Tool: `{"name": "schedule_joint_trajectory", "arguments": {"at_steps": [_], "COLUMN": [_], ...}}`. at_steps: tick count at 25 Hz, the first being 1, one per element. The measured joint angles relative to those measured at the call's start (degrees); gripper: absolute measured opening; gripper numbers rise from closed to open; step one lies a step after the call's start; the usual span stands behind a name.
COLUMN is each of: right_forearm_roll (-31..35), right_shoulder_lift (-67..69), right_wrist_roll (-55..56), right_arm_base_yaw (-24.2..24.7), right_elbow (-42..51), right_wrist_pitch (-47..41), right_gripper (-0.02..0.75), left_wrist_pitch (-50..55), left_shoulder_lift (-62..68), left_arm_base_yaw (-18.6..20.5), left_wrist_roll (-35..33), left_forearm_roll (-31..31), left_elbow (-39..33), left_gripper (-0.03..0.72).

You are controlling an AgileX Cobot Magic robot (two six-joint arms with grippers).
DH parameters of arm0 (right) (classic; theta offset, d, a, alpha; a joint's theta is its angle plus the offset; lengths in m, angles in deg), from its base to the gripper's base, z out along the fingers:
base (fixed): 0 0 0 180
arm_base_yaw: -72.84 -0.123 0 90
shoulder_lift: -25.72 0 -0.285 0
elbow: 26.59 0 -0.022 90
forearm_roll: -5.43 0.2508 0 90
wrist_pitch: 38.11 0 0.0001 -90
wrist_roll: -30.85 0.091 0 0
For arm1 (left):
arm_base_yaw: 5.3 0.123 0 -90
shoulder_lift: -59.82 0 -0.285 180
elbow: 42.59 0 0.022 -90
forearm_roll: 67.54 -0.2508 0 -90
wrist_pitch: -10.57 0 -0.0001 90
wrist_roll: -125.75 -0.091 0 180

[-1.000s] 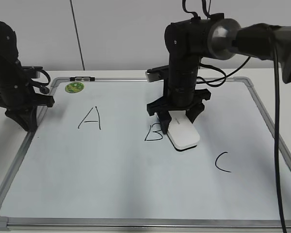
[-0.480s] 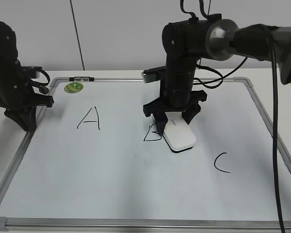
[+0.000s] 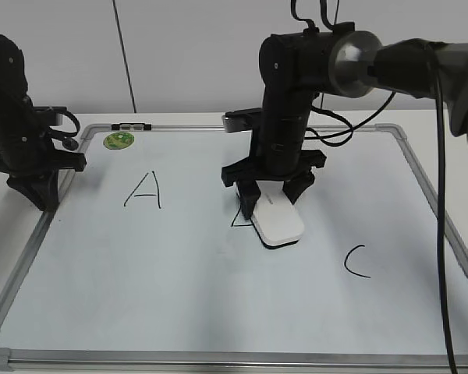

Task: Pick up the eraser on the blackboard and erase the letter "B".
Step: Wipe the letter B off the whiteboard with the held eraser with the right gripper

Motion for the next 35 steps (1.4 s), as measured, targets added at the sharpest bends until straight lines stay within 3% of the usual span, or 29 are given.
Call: {"name": "schedule_joint_trajectory", "arguments": {"at_steps": [13,21,29,35], "right_forearm_roll": [6.6,7.7,13.1,10.1], "right_shoulder_lift": [0.1,0.5,1.5,1.5], "right_wrist_roll": [-0.5,-0.7,-1.7,-1.5], "right_arm_base_yaw": [-0.5,-4.2,-6.0,-6.2], "right_elbow": [0.0,-0.1,-2.3,-5.8], "right_wrist_pitch": [0.2,0.4,0.4,0.3], "right_gripper": [0.522,0.522,0.522,0.522], "left_wrist_pitch": [0.0,0.0,0.0,0.0], "left_shoulder_lift": [0.0,0.0,0.0,0.0], "left_arm_base_yaw": [0.1,0.2,0.2,0.2], "left_wrist_roll": [0.0,0.0,0.0,0.0], "left_forearm_roll": [0.4,0.5,0.6,0.6], "left_elbow": [0.0,0.0,0.0,0.0], "left_gripper": [0.070,0.070,0.071,0.071]}}
